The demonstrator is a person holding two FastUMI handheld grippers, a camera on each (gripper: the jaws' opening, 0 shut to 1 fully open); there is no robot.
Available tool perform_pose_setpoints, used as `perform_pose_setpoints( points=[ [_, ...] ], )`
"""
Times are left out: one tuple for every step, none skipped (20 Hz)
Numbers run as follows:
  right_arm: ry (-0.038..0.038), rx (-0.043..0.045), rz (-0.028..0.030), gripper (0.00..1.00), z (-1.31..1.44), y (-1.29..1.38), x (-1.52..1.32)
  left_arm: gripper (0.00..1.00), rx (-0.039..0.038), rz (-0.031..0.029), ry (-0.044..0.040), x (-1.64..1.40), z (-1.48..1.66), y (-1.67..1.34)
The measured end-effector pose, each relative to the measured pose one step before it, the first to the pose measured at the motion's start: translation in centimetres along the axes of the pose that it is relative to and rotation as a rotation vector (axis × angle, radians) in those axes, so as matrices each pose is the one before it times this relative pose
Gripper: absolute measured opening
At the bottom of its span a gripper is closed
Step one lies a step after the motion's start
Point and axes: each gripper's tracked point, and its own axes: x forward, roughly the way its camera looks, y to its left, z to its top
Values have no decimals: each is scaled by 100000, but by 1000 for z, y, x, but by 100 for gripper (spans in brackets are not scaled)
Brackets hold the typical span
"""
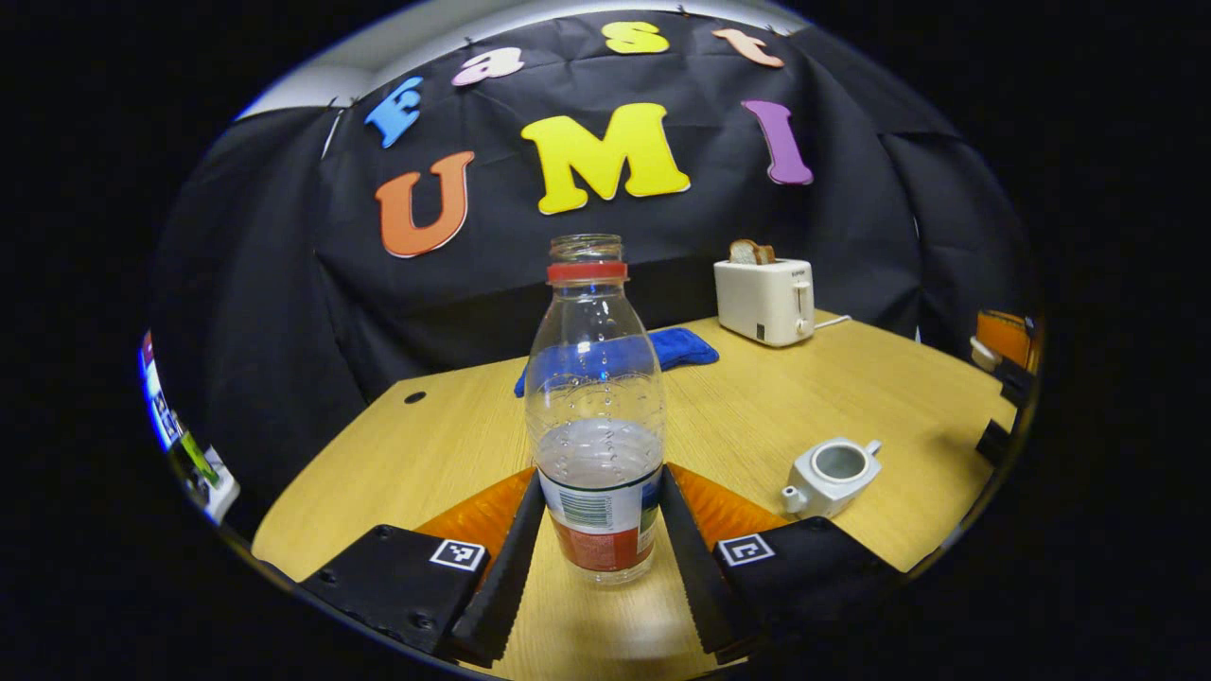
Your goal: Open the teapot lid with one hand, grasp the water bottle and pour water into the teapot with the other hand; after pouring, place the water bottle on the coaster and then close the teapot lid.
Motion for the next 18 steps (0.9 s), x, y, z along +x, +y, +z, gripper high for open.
perform_pose_setpoints(
  points=[
    [169,467,435,0,-2,234,97,74,-5798,-1782,-19,-26,243,-200],
    [282,407,332,0,-134,214,167,75,-4091,-805,-807,-244,638,93],
    [457,394,373,0,-60,264,106,75,-2081,134,-1158,-172,-25,274],
    [321,242,606,0,-7,326,153,75,-741,672,-1053,-56,187,336],
    [119,-218,328,0,-1,289,24,74,64,734,-1063,88,313,401],
    [-15,-743,104,0,6,156,92,75,125,392,-1098,264,372,353],
    [-14,-632,153,0,76,208,95,75,-531,-112,-1128,339,430,248],
    [74,-410,348,0,-64,152,-38,74,-716,-696,-1160,433,464,162],
    [158,-447,242,0,-36,129,65,74,-138,-1384,-1705,605,544,216],
    [203,-432,-19,0,-30,91,68,74,157,370,-1138,721,623,788],
    [55,-373,-15,0,12,24,29,74,-504,1041,-234,688,360,846],
    [-31,-256,-260,0,11,-71,90,74,-1270,173,4,681,284,581],
    [-54,76,-193,0,56,-46,38,74,-1486,-230,-401,723,383,502],
    [222,227,-132,0,-46,-102,122,74,-946,-13,-341,853,511,575],
    [389,220,32,0,-64,-1,77,74,-349,282,-35,792,382,746],
    [343,127,-76,0,-143,9,63,74,38,706,-317,880,526,651],
    [212,-218,-164,0,-57,-134,12,75,451,810,-697,811,542,712],
    [18,-282,-401,0,-35,-152,13,75,367,758,-1006,806,395,613]
  ],
)
